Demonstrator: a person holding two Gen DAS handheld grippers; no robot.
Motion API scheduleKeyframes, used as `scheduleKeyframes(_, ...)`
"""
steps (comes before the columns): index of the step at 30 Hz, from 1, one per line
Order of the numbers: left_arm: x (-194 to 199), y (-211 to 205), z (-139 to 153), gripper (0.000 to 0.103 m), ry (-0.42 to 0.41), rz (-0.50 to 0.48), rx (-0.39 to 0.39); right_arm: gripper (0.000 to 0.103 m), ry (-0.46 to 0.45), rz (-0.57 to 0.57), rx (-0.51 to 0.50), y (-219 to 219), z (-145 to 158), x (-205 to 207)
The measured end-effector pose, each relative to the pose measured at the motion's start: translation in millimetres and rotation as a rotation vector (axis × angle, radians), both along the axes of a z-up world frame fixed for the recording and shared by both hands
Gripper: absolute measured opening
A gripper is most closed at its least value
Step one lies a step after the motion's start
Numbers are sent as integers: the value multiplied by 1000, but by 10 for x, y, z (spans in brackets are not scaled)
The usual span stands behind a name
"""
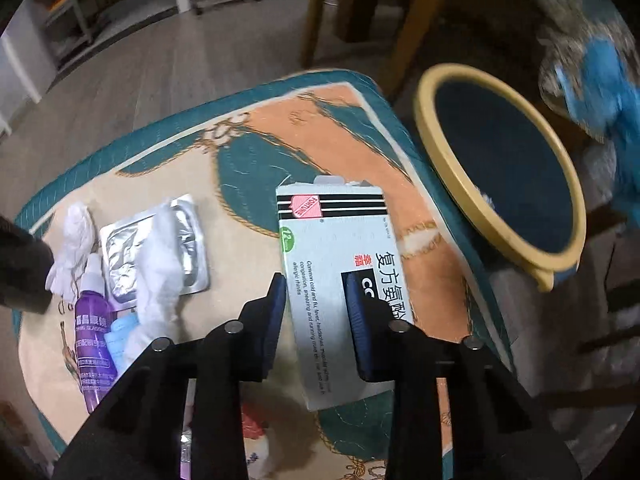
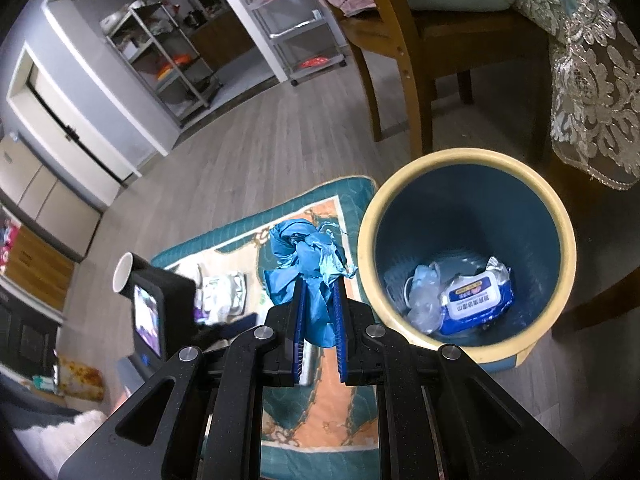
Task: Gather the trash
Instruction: 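Grasp the blue gloves with the right tool while the left tool grasps the white-green medicine box, then carry both items over the bin and open both tools to drop them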
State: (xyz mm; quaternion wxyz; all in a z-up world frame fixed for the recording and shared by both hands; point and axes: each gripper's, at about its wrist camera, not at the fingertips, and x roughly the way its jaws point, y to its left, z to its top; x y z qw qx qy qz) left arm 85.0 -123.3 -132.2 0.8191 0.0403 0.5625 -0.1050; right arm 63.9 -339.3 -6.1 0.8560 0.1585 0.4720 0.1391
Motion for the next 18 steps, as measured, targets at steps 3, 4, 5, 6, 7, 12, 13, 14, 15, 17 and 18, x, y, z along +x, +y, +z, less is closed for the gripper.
scheduleKeyframes(3, 3, -85, -51, 73, 4, -30, 27, 14, -10, 1, -4, -6, 33, -21)
scheduleKeyframes(4, 1, -103, -54, 77, 0, -33, 31, 14, -10, 1, -4, -8, 34, -19)
scheduleKeyframes(5, -1, -128, -65, 85, -1, -36, 39, 14, -9, 0, -4, -12, 31, -22)
scheduleKeyframes(6, -8, -179, -82, 89, 2, -37, 44, 14, -8, -1, -2, -24, 29, -21)
scheduleKeyframes(7, -10, -207, -108, 89, 9, -45, 43, 14, -8, -3, -1, -22, 33, -21)
scheduleKeyframes(12, -32, -357, -311, 86, 51, -105, 110, 14, -21, -17, 4, -84, 81, -11)
scheduleKeyframes(13, -34, -370, -313, 83, 48, -118, 109, 14, -28, -20, -1, -102, 94, -13)
scheduleKeyframes(14, -29, -367, -292, 77, 41, -121, 94, 14, -33, -22, -5, -121, 110, -7)
scheduleKeyframes(15, -22, -372, -282, 77, 41, -118, 94, 14, -40, -26, -12, -141, 130, -6)
scheduleKeyframes(17, -9, -384, -206, 76, 22, -119, 85, 14, -57, -39, -26, -208, 188, 1)
scheduleKeyframes(18, -7, -389, -155, 76, 8, -119, 78, 14, -66, -49, -31, -247, 217, 8)
